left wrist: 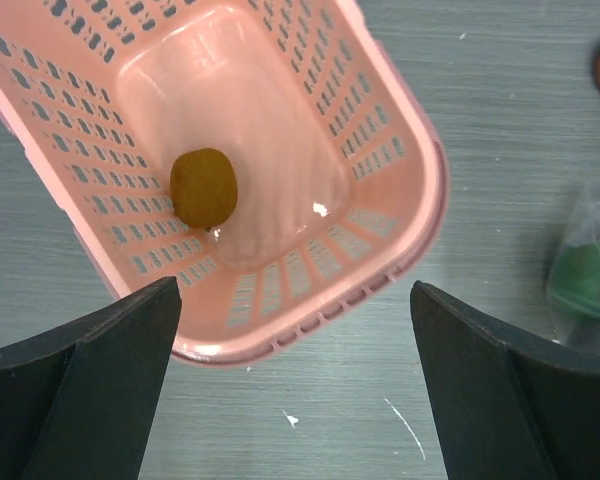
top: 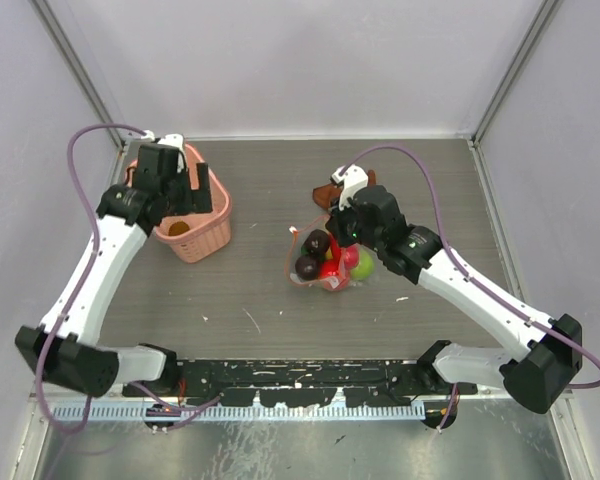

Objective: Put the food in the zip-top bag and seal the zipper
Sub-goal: Pick up the fake fruit from the bin.

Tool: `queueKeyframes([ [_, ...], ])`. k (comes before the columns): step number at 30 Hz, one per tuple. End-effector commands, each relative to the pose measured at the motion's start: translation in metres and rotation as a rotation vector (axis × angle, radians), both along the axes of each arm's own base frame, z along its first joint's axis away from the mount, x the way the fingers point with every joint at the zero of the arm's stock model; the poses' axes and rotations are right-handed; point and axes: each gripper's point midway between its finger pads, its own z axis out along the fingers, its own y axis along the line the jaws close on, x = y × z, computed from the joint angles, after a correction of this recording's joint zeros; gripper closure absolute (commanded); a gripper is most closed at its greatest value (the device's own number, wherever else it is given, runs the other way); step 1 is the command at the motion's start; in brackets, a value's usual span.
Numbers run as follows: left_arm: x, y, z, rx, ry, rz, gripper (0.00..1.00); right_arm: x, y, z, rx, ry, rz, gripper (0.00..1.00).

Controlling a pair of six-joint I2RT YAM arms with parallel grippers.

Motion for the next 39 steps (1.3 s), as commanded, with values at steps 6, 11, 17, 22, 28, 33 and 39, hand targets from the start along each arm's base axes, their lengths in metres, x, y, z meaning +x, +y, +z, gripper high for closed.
queueKeyframes([
  [6,0.057,0.037,-0.026,-0.055,0.167,0.036,0.01,0.002,0.006,0.032,0.068,-0.101,0.037,1.00],
  [11,0.082,0.051,-0.049,0.000,0.263,0.032,0.05,0.001,0.010,0.032,0.072,-0.103,0.057,1.00],
  [17,0.094,0.065,-0.084,0.002,0.391,0.049,0.21,-0.001,0.012,0.027,0.073,-0.094,0.075,1.00],
  [22,0.095,0.070,-0.115,-0.019,0.446,0.075,0.24,-0.001,0.011,0.024,0.068,-0.096,0.073,1.00],
  [28,0.087,0.072,-0.148,-0.013,0.534,0.090,0.25,0.000,0.011,0.022,0.065,-0.093,0.071,1.00],
  [33,0.085,0.072,-0.166,-0.018,0.574,0.115,0.25,0.000,0.012,0.023,0.069,-0.095,0.070,1.00],
  [39,0.082,0.074,-0.181,-0.028,0.585,0.171,0.24,0.001,0.012,0.022,0.071,-0.093,0.068,1.00],
])
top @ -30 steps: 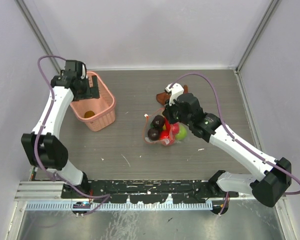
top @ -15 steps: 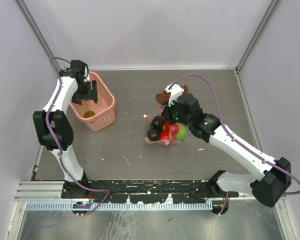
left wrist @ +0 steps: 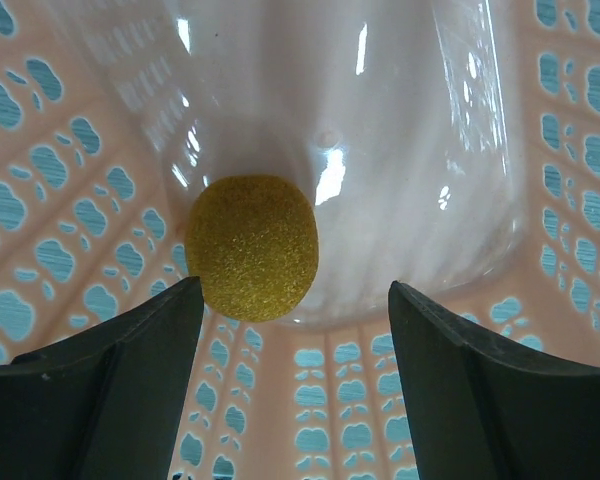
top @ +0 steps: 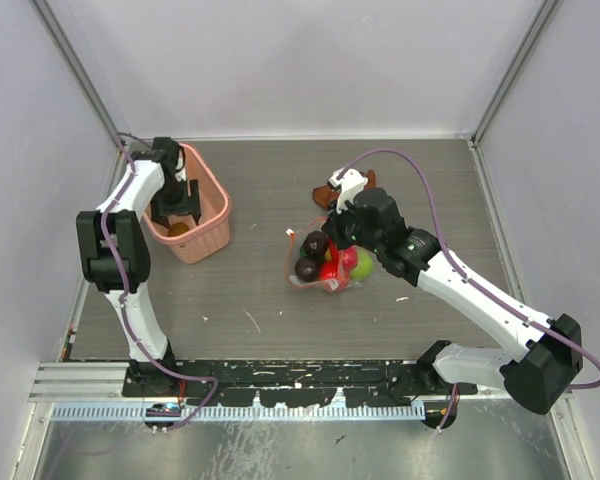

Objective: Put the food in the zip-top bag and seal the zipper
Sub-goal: Pick up the fake fruit from the bin.

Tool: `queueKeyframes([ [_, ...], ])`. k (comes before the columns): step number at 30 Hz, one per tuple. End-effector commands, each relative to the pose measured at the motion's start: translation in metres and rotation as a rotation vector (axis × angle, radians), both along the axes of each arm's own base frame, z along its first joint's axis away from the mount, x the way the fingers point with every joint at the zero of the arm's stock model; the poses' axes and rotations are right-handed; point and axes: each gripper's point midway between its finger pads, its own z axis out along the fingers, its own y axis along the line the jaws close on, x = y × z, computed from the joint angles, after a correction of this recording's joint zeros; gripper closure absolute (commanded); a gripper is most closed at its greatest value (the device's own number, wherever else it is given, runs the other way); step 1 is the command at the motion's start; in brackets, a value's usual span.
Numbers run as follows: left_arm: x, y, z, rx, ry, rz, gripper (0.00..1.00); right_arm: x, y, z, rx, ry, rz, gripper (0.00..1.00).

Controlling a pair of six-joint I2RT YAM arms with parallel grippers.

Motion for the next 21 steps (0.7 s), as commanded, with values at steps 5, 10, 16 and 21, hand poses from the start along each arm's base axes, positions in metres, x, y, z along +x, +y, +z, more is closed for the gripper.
queueKeyframes([
  [5,0.001,0.001,-0.015,-0.003,-0.012,0.079,0.24,0.004,0.003,0.025,0.062,-0.078,0.003,1.00],
  [10,-0.006,-0.001,-0.032,-0.015,0.021,0.098,0.24,0.004,0.003,0.025,0.069,-0.082,0.002,1.00],
  [16,-0.007,-0.004,-0.041,-0.029,0.042,0.107,0.29,0.003,0.003,0.024,0.072,-0.081,0.000,1.00],
  [21,-0.011,-0.009,-0.042,-0.054,0.057,0.104,0.31,0.003,0.002,0.025,0.073,-0.084,-0.002,1.00],
])
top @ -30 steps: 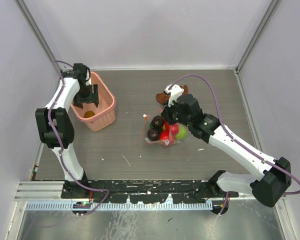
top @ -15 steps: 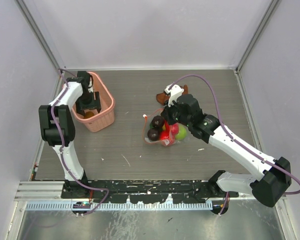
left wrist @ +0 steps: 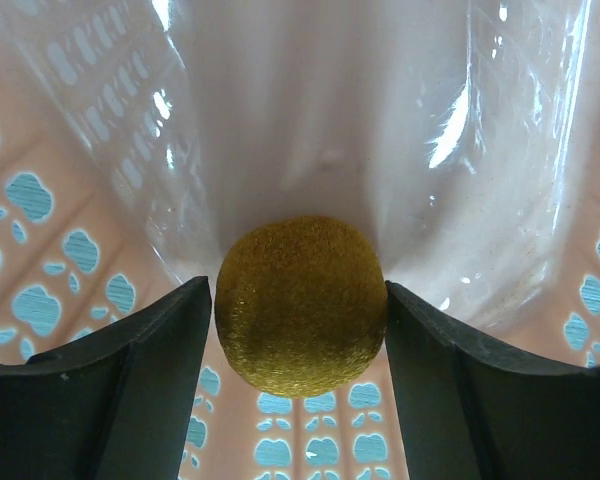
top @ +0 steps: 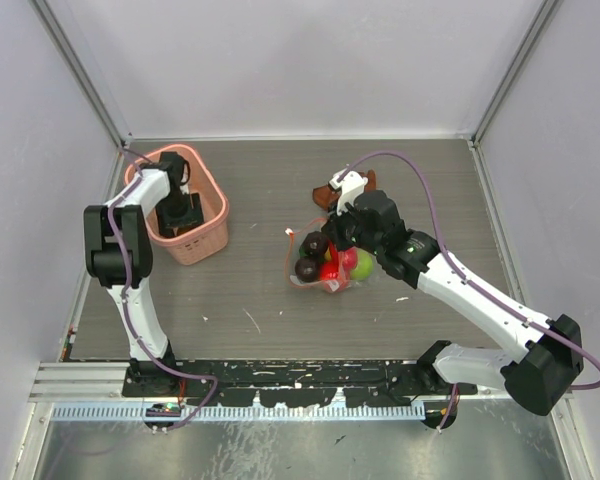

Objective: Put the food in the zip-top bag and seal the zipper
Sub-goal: Pick up the fake fruit from the bin.

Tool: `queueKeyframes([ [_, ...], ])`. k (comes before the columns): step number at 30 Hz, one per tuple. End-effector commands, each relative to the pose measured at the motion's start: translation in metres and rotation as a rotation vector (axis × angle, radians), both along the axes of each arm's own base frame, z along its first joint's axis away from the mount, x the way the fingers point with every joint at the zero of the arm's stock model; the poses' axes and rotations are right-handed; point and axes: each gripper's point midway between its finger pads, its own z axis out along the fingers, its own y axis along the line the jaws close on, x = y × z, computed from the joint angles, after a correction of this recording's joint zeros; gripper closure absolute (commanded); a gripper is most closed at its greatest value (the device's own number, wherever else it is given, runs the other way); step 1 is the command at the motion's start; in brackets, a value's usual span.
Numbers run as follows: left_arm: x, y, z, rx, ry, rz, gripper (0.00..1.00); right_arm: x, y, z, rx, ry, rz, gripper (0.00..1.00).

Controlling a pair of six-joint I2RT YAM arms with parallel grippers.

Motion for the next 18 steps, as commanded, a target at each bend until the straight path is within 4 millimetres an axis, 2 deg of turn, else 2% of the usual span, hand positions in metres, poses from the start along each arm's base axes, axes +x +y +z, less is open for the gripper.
queueKeyframes([
  [1,0.003,-0.004,0.003,-0.030,-0.023,0.008,0.30,0.003,0.002,0.029,0.068,-0.079,-0.003,1.00],
  [5,0.001,-0.007,0.002,-0.044,-0.018,0.006,0.33,0.004,0.003,0.029,0.075,-0.078,-0.002,1.00],
  [9,0.001,-0.009,0.006,-0.056,-0.031,0.010,0.47,0.004,0.003,0.029,0.075,-0.076,-0.004,1.00],
  [12,0.002,-0.010,0.020,-0.061,-0.074,0.017,0.53,0.004,0.001,0.029,0.071,-0.076,-0.011,1.00],
  [18,-0.002,-0.011,0.053,-0.071,-0.192,0.031,0.55,0.003,0.000,0.034,0.083,-0.079,-0.020,1.00],
])
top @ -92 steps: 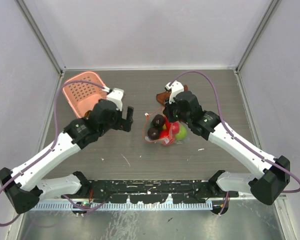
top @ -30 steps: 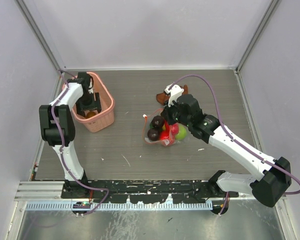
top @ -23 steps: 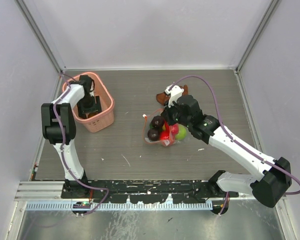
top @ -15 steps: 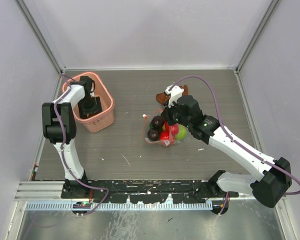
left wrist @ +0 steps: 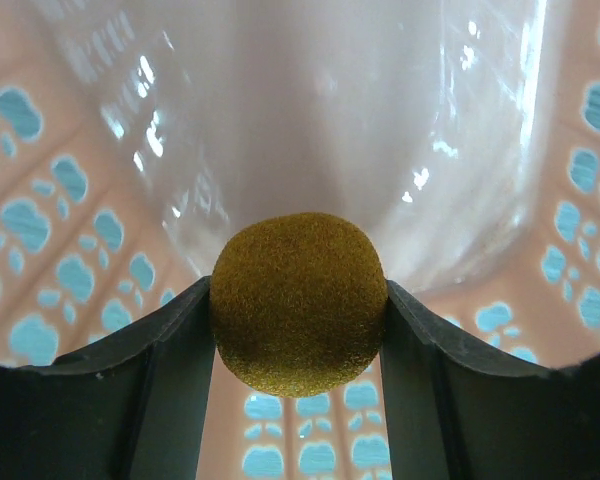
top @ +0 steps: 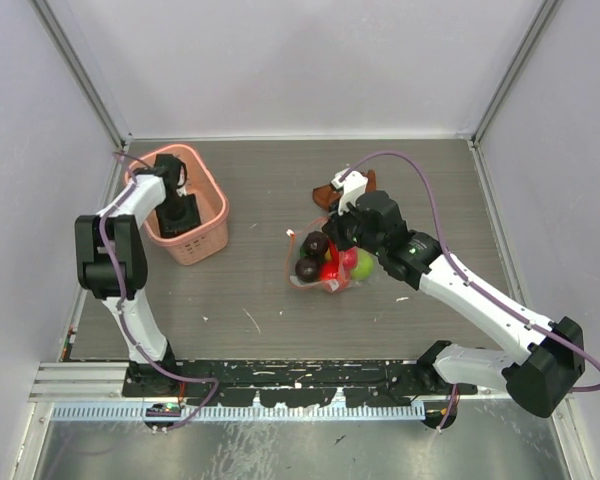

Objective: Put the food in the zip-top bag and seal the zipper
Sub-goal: Pick up the fake fruit from the bin, then place the fake fruit in the zipper food storage bag.

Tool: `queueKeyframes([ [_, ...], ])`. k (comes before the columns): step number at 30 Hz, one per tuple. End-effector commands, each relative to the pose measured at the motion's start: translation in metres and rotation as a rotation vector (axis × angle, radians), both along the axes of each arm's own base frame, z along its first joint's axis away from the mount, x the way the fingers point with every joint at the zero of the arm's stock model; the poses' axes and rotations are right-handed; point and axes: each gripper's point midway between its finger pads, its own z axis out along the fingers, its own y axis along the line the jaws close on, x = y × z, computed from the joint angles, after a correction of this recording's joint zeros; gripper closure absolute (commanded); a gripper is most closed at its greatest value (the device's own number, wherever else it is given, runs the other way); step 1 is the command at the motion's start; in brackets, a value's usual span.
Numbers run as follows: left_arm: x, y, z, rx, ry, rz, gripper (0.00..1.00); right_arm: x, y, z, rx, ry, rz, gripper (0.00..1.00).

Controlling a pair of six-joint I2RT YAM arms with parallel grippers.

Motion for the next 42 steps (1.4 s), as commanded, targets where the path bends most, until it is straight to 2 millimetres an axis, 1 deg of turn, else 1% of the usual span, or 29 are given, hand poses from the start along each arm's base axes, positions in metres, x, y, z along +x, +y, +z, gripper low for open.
queueKeyframes([
  [1,0.010,-0.004,0.056,-0.030,-0.198,0.023,0.55,0.004,0.000,0.032,0.073,-0.073,-0.017,1.00],
  [2,0.009,-0.005,0.058,-0.035,-0.208,0.024,0.56,0.004,0.000,0.032,0.070,-0.071,-0.019,1.00],
  [4,0.003,-0.008,0.074,-0.050,-0.249,0.027,0.56,0.004,-0.001,0.033,0.066,-0.068,-0.024,1.00],
  [6,0.004,-0.013,0.089,-0.066,-0.314,0.022,0.56,0.004,-0.002,0.033,0.063,-0.066,-0.032,1.00],
  [9,0.000,-0.024,0.110,-0.102,-0.386,0.008,0.56,0.005,-0.004,0.033,0.062,-0.059,-0.045,1.00],
  [13,-0.008,-0.045,0.137,-0.135,-0.471,-0.047,0.55,0.004,-0.005,0.032,0.060,-0.043,-0.056,1.00],
  [18,-0.022,-0.075,0.164,-0.187,-0.556,-0.136,0.55,0.003,-0.006,0.032,0.071,-0.032,-0.071,1.00],
  [20,-0.029,-0.087,0.178,-0.217,-0.592,-0.173,0.55,0.003,-0.006,0.031,0.077,-0.024,-0.072,1.00],
  [23,-0.040,-0.106,0.191,-0.239,-0.632,-0.238,0.55,0.002,-0.004,0.031,0.087,-0.014,-0.074,1.00],
  [25,-0.050,-0.119,0.205,-0.259,-0.674,-0.284,0.55,0.002,-0.004,0.028,0.087,-0.007,-0.076,1.00],
  [26,-0.056,-0.128,0.209,-0.268,-0.685,-0.311,0.55,0.002,-0.004,0.027,0.087,-0.005,-0.078,1.00],
  [31,-0.075,-0.155,0.227,-0.314,-0.754,-0.392,0.55,0.001,-0.005,0.028,0.090,-0.001,-0.081,1.00],
  [35,-0.092,-0.193,0.238,-0.393,-0.805,-0.482,0.55,0.001,-0.005,0.029,0.097,-0.001,-0.088,1.00],
  [38,-0.105,-0.222,0.240,-0.450,-0.824,-0.549,0.55,0.001,-0.005,0.028,0.100,0.004,-0.088,1.00],
  [42,-0.118,-0.259,0.237,-0.500,-0.863,-0.634,0.55,0.001,-0.004,0.030,0.115,0.002,-0.089,1.00],
])
